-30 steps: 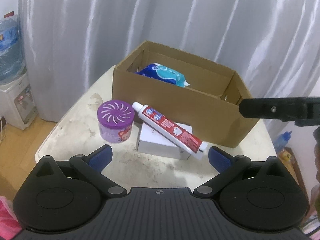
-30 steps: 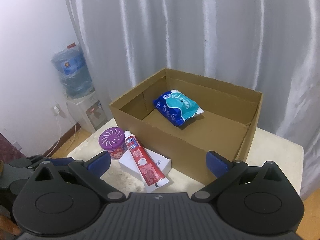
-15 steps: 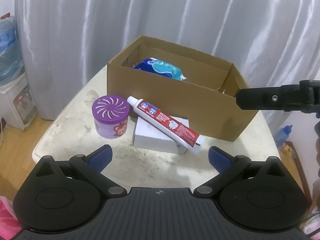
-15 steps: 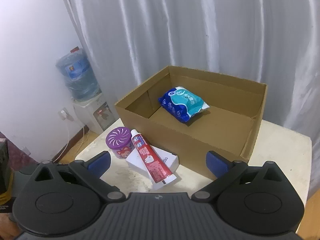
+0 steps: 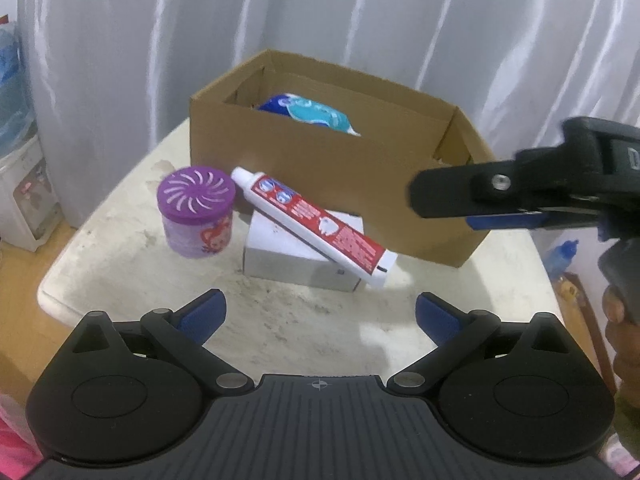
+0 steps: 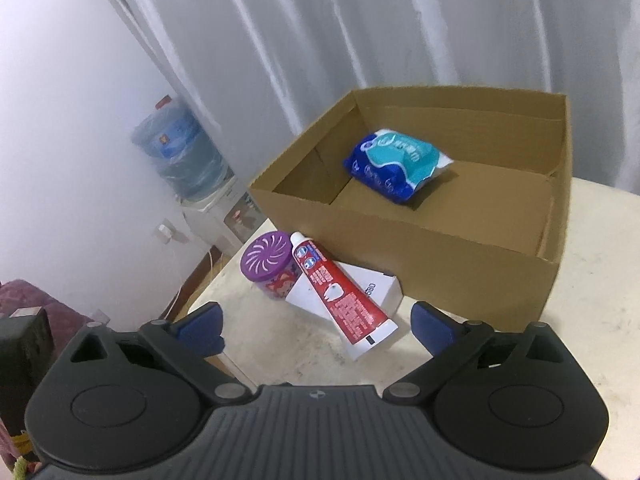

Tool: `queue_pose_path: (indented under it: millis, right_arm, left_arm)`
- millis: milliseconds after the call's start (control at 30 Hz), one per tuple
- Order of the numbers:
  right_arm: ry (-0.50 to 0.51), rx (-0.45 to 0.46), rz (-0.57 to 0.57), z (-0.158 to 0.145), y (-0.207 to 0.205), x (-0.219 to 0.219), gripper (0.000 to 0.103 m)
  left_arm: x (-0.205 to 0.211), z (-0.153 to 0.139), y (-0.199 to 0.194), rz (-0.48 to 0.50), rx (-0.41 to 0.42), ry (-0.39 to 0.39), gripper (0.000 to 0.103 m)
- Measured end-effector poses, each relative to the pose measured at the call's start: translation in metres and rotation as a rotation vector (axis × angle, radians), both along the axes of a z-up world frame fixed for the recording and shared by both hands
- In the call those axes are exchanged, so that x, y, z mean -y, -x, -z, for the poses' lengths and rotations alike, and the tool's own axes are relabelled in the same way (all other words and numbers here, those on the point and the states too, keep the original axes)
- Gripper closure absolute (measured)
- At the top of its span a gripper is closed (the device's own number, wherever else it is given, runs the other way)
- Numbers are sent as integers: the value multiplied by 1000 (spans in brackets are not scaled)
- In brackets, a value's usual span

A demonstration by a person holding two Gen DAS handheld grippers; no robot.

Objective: Organize objects
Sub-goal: 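Close the right gripper on the red toothpaste tube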

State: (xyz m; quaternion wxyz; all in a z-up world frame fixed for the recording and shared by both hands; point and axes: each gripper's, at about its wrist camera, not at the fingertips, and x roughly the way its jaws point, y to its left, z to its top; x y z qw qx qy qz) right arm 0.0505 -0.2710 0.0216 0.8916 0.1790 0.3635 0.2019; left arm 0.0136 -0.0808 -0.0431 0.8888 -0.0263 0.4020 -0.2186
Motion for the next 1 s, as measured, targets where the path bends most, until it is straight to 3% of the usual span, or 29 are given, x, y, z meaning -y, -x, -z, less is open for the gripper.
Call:
queue_pose_path:
  millis: [67, 233, 333, 567, 867, 933, 1000]
  right_arm:
    - [4, 2, -17, 2, -4, -3, 6]
    - [38, 2, -75, 8, -24, -19, 22]
    - [68, 7, -104, 11, -35, -28, 28]
    - [153, 6, -138, 22, -58, -47, 38]
    - [193, -34, -128, 34, -76, -55, 61]
    - [173, -64, -117, 36, -78, -51, 73]
    - [123, -101, -113, 39, -80, -44, 74]
  left_arm:
    - [2, 3, -3, 0, -8, 3, 5]
    - [5, 8, -13, -4, -26, 32, 12]
    - [7, 12, -20, 6, -42, 48, 22]
    - [8, 22, -32, 33, -76, 73, 33]
    - [7, 29, -38, 79, -100, 132, 32]
    - [6, 29, -40, 81, -104, 148, 32]
    - [5, 30, -42, 82, -109, 161, 31]
